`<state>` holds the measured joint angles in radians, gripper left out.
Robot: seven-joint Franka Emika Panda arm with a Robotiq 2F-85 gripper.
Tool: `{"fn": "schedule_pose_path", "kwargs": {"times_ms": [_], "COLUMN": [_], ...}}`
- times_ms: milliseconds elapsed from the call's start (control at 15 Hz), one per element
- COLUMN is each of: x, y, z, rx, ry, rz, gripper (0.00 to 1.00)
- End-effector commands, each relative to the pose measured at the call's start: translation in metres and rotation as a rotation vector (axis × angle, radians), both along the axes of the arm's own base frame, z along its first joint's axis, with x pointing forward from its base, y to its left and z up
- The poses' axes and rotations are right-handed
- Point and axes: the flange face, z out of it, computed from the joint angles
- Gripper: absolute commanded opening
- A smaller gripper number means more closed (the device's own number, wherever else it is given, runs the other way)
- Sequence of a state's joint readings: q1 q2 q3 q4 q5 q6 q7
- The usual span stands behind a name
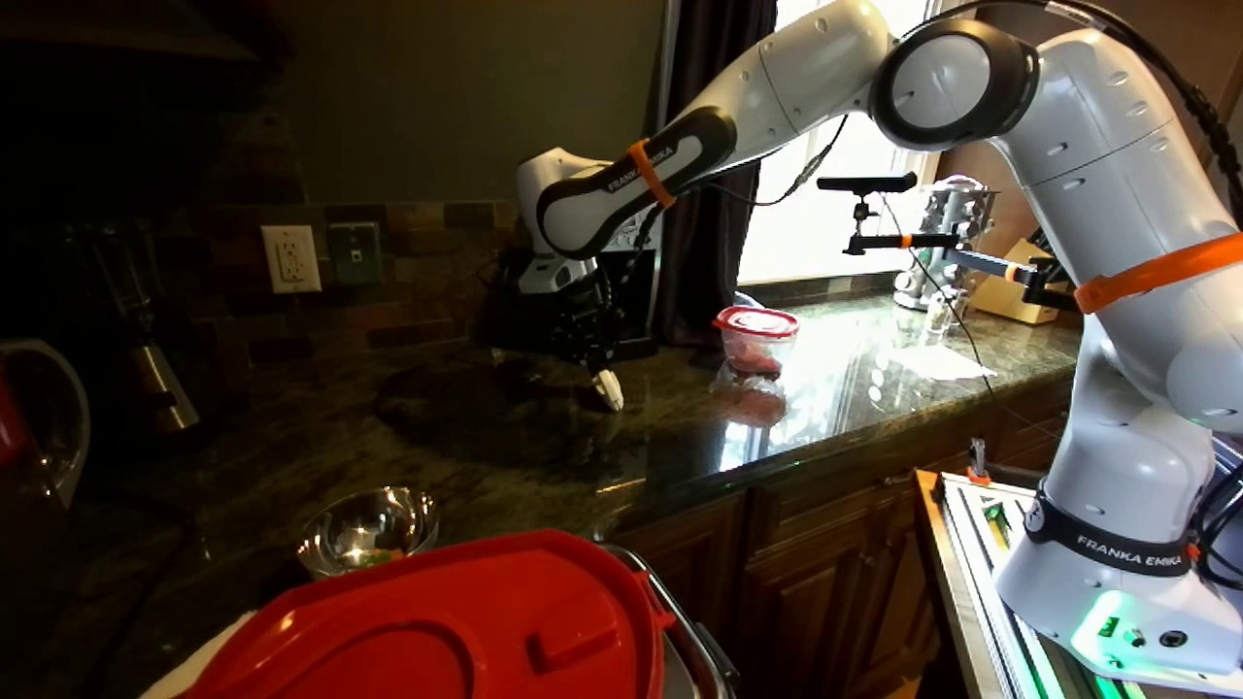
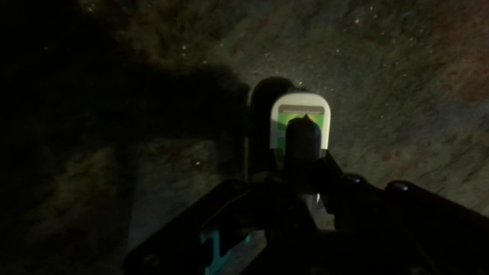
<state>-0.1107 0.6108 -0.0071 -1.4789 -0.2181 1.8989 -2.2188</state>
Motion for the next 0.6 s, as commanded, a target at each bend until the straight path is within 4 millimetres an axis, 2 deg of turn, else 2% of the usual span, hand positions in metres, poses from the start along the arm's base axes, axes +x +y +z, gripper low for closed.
{"fn": "schedule_pose_path", "kwargs": {"times_ms": [0,333,400,533], "x": [0.028,0.056,0.040,0.048], "y": [0.008,-0.007,0.000,-0.005], "z": [-0.013,-0.018,0.004,0.004], "rx": [0.046,0.040,0.015,0.019], "ry": [-0.037,-0.091,-0.086,-0.097], "rz": [-0.184,-0.443,-0.350,-0.403], "gripper": [0.06,0.06,0.23,0.23]}}
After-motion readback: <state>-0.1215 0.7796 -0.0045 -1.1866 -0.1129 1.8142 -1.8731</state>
